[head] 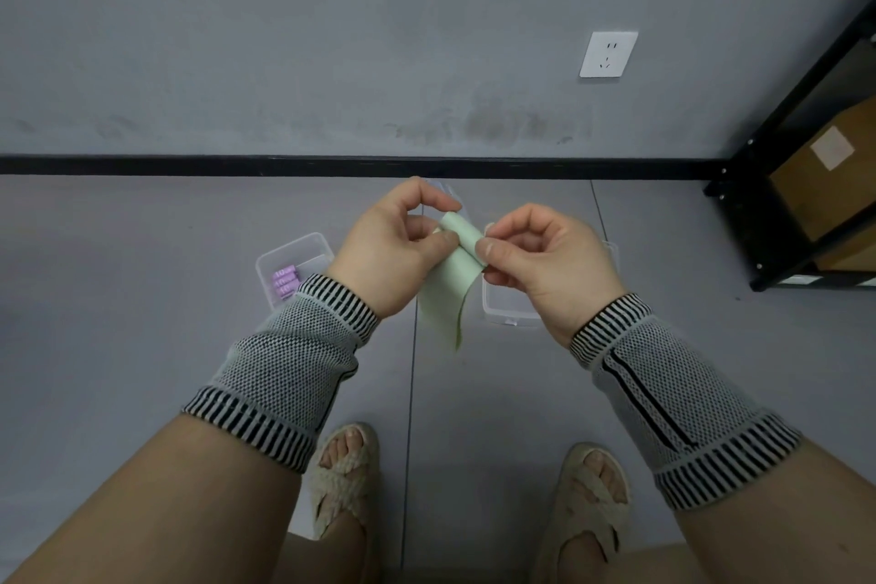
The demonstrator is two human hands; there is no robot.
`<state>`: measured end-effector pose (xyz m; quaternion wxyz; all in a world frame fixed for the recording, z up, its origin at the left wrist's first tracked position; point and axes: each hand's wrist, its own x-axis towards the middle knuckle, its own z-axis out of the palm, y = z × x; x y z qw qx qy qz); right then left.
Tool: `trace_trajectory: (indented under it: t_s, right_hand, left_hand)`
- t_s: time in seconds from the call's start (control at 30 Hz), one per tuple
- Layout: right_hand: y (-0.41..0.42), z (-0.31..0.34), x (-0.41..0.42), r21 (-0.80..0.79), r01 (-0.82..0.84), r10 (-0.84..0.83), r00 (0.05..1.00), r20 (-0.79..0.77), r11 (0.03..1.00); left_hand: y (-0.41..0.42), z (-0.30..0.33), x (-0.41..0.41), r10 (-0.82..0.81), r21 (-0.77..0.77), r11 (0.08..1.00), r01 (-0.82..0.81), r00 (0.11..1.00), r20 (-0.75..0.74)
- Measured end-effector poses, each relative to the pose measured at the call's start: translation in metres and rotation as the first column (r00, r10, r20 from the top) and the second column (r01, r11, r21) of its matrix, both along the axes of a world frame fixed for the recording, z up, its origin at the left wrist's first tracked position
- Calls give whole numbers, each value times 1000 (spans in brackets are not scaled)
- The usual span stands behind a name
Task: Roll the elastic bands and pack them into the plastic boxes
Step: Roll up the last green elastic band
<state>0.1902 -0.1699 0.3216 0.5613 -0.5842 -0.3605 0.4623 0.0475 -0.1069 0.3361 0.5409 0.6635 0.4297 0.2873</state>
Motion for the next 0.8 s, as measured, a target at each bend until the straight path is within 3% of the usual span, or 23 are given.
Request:
trace_trajectory:
  t_s: [0.17, 0.3, 0.47, 0.67, 0.8]
  right_hand:
    - [2, -5, -3, 63, 57, -67, 985, 157, 996]
    - [1, -6, -4, 58, -37, 19, 961, 277, 998]
    - [-6, -6, 5, -4, -307, 275, 848, 454, 952]
    - [-7, -5, 6, -85, -364, 334, 709, 621, 928]
    - [-8, -3, 5, -128, -378, 375, 706, 601, 917]
  left_hand:
    - [0, -3, 5, 128, -68, 990, -125, 991, 40]
    - [1, -4, 4, 139, -64, 989, -137, 990, 33]
    - [5, 0, -7, 2, -63, 998, -5, 999, -47]
    - [1, 2, -5, -113, -9, 994, 113, 975, -189]
    - [-1, 2, -4, -134, -31, 991, 130, 971, -197]
